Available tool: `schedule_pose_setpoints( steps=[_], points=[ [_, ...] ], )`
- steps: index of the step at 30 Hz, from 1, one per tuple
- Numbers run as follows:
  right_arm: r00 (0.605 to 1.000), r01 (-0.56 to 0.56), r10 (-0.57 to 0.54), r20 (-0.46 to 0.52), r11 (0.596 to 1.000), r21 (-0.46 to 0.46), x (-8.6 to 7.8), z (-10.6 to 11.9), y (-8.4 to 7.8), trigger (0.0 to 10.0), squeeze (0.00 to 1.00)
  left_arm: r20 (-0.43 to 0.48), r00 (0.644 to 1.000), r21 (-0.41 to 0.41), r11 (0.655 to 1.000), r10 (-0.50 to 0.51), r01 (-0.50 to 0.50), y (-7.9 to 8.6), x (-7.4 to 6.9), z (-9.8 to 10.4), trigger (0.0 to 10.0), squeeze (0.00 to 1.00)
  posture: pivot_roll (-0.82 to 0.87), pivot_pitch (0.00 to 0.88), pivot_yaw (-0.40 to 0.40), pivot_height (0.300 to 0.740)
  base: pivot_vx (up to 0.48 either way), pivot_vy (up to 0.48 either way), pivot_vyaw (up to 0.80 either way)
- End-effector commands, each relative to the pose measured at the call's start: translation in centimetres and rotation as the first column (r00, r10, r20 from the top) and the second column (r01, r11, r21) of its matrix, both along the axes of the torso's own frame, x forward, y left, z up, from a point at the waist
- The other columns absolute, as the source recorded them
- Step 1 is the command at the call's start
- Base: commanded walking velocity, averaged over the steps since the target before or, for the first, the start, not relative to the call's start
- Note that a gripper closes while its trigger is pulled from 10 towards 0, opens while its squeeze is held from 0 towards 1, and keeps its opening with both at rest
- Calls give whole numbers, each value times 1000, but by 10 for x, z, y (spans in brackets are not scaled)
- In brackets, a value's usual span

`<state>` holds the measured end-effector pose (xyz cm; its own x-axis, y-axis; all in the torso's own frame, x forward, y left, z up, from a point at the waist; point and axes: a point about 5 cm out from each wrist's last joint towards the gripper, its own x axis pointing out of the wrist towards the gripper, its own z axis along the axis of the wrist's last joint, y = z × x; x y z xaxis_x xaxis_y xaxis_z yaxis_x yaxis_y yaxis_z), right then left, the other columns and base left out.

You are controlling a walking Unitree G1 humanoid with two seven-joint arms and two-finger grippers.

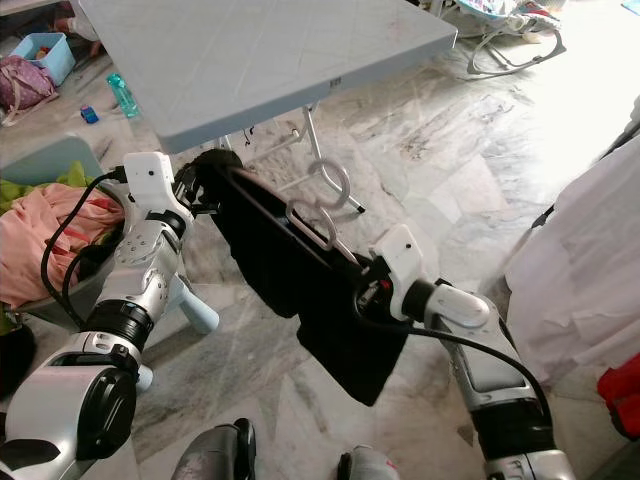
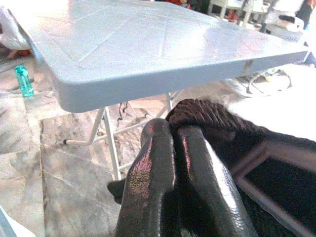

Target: Hang hanger

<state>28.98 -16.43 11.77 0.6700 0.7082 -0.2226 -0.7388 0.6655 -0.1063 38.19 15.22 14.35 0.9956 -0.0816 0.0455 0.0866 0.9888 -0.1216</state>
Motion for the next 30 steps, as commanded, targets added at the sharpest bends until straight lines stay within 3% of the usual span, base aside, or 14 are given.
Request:
schedule_pose_setpoints(
  steps=[1, 5, 8, 13, 17, 20, 23, 26, 30],
  points=[
    [999, 31, -31, -6, 998, -56, 0, -6, -9, 10000, 0, 13, 999, 17, 999, 37, -37, 10, 3, 6, 0, 0, -70, 114, 14, 740, 0, 0, 0],
    [996, 77, -81, -27, 991, -109, 4, -12, -19, 10000, 0, -3, 999, 20, 999, 35, -35, 8, 1, 0, 0, 0, -71, 112, 13, 740, 0, 0, 0],
    [1000, 9, -11, -21, 992, -128, 1, -10, -25, 10000, 0, -10, 996, 32, 996, 89, -88, 17, 1, 1, 0, 0, -71, 111, 12, 740, 0, 0, 0],
    [998, -57, 54, -35, 994, -93, -10, 2, -54, 10000, 0, -27, 986, 34, 986, 165, -165, 36, 2, 2, 0, 0, -73, 112, 11, 740, 0, 0, 0],
    [993, -98, 90, -70, 988, -118, -19, 12, -82, 10000, 0, -28, 980, 43, 980, 197, -196, 43, 1, 2, 0, 0, -76, 119, 7, 740, 0, 0, 0],
    [989, -130, 122, -77, 986, -102, -24, 21, -91, 10000, 0, -44, 980, 43, 981, 194, -192, 43, 0, -1, 0, 0, -77, 121, 8, 740, 0, 0, 0],
    [984, -156, 150, -96, 986, -57, -28, 29, -95, 10000, 0, -61, 978, 43, 979, 199, -197, 43, 0, -4, 0, 0, -80, 123, 9, 740, 0, 0, 0],
    [990, -126, 126, -55, 992, 14, -23, 45, -99, 10000, 0, -68, 979, 37, 982, 190, -187, 38, -1, -6, 0, 0, -80, 124, 10, 740, 0, 0, 0],
    [996, -91, 85, 39, 972, 215, -11, 70, -86, 10000, 0, -86, 986, 24, 990, 141, -139, 24, -2, -11, 0, 0, -78, 125, 12, 740, 0, 0, 0]
  ],
)
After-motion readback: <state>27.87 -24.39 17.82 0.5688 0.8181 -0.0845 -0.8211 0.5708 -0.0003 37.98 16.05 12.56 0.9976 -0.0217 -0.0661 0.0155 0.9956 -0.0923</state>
